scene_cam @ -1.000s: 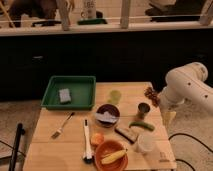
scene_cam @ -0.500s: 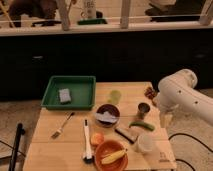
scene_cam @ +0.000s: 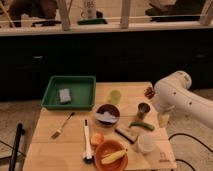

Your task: Stack cups into tray

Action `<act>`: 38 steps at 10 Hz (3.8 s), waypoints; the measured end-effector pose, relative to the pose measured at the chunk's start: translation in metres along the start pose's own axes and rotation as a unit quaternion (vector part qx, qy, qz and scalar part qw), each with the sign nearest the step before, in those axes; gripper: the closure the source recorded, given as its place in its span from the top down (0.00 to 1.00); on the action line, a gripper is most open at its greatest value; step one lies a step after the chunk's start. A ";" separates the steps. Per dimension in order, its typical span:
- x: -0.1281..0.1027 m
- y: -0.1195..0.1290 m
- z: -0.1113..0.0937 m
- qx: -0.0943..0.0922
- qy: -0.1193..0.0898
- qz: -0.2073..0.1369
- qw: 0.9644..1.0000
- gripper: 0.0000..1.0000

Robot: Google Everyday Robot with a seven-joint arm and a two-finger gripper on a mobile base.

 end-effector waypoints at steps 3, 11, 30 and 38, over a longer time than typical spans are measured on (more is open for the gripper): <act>0.004 -0.003 0.010 0.000 -0.003 -0.015 1.000 0.80; 0.009 -0.013 0.038 0.012 -0.016 -0.056 0.998 0.80; -0.012 -0.067 0.063 0.011 -0.058 -0.173 0.983 0.80; -0.015 -0.073 0.086 -0.034 -0.087 -0.234 0.968 0.70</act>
